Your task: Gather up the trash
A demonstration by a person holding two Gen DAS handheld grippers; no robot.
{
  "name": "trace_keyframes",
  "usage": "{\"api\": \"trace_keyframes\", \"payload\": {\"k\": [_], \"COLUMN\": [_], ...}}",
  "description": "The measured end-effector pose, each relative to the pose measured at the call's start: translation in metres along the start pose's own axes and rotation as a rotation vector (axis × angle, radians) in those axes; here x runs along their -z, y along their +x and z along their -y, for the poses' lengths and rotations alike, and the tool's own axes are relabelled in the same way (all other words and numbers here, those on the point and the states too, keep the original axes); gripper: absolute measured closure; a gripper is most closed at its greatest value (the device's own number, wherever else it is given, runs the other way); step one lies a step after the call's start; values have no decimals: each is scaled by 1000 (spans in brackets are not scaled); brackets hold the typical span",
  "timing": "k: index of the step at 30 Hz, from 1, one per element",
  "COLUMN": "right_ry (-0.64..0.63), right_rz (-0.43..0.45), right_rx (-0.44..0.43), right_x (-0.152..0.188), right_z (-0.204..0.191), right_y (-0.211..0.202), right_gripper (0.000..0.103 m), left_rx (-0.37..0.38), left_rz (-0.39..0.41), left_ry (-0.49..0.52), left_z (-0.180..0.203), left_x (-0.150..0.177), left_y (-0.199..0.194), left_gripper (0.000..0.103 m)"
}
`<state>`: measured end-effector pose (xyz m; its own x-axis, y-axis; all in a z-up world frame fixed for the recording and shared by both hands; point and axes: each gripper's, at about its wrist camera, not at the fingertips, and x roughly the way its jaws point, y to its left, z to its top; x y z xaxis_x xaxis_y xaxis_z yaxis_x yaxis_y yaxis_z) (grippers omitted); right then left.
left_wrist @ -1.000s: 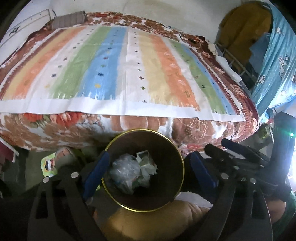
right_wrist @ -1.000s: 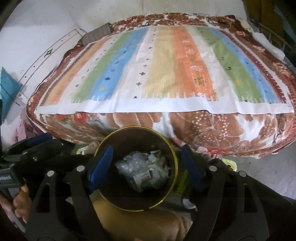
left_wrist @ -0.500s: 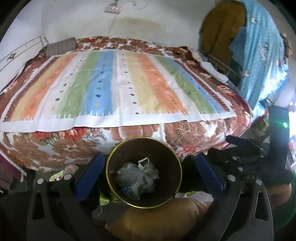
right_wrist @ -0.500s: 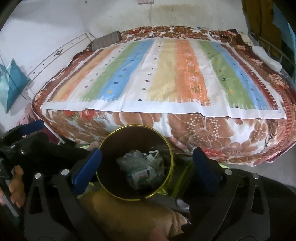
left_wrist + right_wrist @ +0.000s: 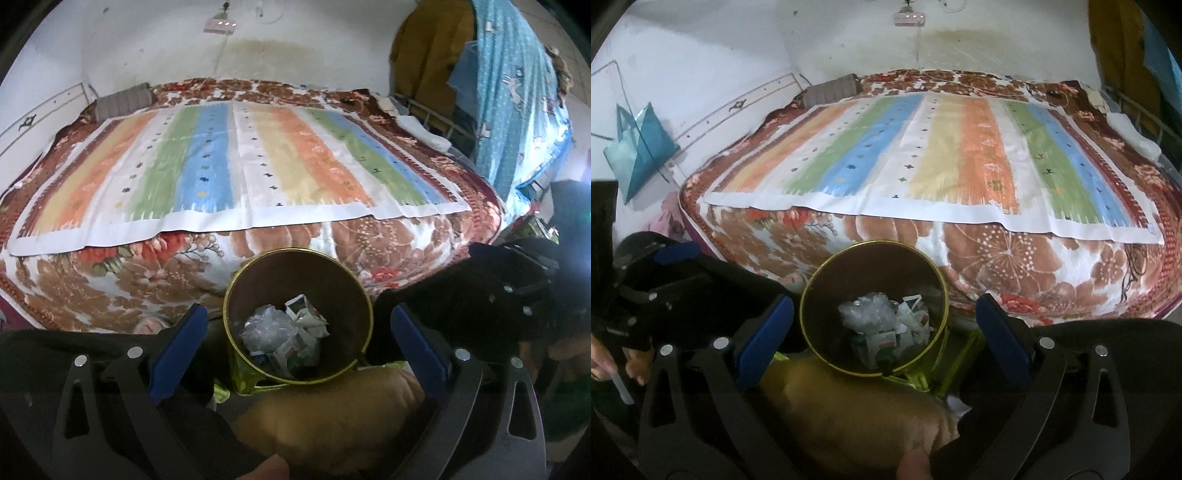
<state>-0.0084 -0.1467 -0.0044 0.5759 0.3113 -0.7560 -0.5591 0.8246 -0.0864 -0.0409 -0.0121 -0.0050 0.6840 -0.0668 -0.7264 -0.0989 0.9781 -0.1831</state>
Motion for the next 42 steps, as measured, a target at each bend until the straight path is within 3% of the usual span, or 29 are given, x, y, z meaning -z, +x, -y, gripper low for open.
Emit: {"api": "trace_keyframes", "payload": {"k": [12, 17, 42], "right_ry": [-26, -34, 0], "right_rz": [-22, -35, -11], "right_rx": [-10, -21, -74], "right_x": [-10, -8, -4], "right_z": [-3, -6, -6], "right_y": [32, 38, 30], "right_gripper": [9, 9, 9], "left_rx": [-15, -9, 2], "left_rz": [-95, -99, -86], "left_ry": [-37, -101, -79], "left_z": [-6, -15, -4], "left_x": [-7, -9, -4], "left_y": [41, 43, 39], "left_gripper": [6, 6, 6]}}
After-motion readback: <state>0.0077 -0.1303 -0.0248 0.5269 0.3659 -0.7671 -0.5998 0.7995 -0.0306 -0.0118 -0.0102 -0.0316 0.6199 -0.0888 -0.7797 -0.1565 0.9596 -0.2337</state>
